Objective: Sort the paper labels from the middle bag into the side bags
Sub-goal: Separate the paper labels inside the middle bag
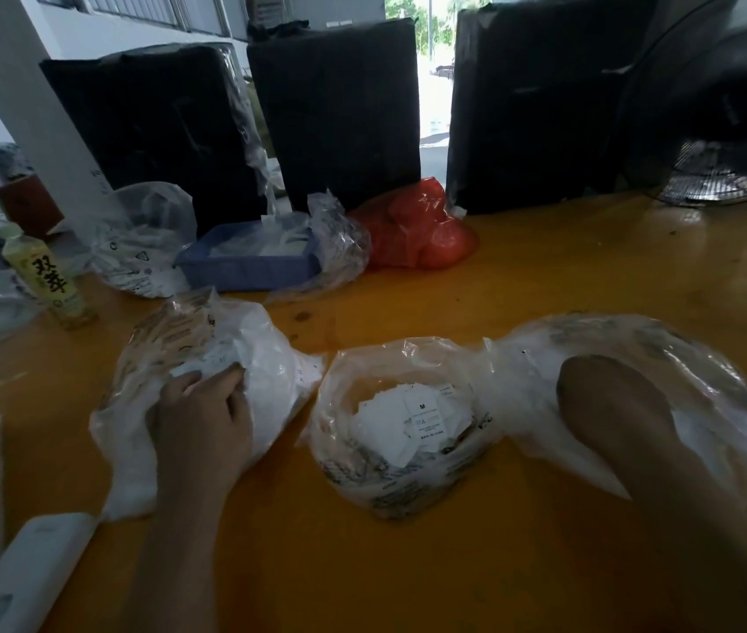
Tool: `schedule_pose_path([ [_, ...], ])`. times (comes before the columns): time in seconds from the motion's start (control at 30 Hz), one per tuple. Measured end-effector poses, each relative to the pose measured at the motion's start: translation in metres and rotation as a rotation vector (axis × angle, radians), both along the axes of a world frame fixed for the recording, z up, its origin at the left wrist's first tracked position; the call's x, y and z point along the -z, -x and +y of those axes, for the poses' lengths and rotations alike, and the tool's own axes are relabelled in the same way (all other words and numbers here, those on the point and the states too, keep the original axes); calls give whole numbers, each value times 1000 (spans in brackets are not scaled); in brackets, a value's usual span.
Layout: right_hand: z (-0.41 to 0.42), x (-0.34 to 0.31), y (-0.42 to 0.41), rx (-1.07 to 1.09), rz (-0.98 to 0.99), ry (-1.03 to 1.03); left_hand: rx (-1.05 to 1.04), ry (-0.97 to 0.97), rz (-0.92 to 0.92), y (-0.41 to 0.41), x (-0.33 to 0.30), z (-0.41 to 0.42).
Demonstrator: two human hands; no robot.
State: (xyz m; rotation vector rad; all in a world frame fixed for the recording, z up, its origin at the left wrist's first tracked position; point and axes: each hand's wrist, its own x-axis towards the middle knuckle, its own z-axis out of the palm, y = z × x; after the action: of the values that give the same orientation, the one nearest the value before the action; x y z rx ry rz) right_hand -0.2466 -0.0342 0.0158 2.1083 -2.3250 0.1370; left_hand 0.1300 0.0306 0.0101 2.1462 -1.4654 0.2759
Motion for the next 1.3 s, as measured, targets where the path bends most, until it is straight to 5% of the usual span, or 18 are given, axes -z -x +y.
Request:
schedule_pose_path([
  [0.17, 0, 2, -5, -65, -152, 241, 53, 136, 198, 7, -4, 1],
  [0.33, 9, -1, -30, -249, -594, 412, -33, 471, 27, 19, -13, 6],
  [0.43, 16, -1, -45, -266, -766, 468, 175, 620, 45, 50, -10, 7],
  [0.63, 30, 7, -71, -396, -1342, 185, 644, 191, 590, 119, 9, 10],
  [0.8, 31, 18, -81, -449, -1527, 13, 655, -46, 1027, 128, 19, 8],
  [1.3, 28, 21, -86, -391, -1614, 2, 507, -75, 1246, 120, 22, 5],
])
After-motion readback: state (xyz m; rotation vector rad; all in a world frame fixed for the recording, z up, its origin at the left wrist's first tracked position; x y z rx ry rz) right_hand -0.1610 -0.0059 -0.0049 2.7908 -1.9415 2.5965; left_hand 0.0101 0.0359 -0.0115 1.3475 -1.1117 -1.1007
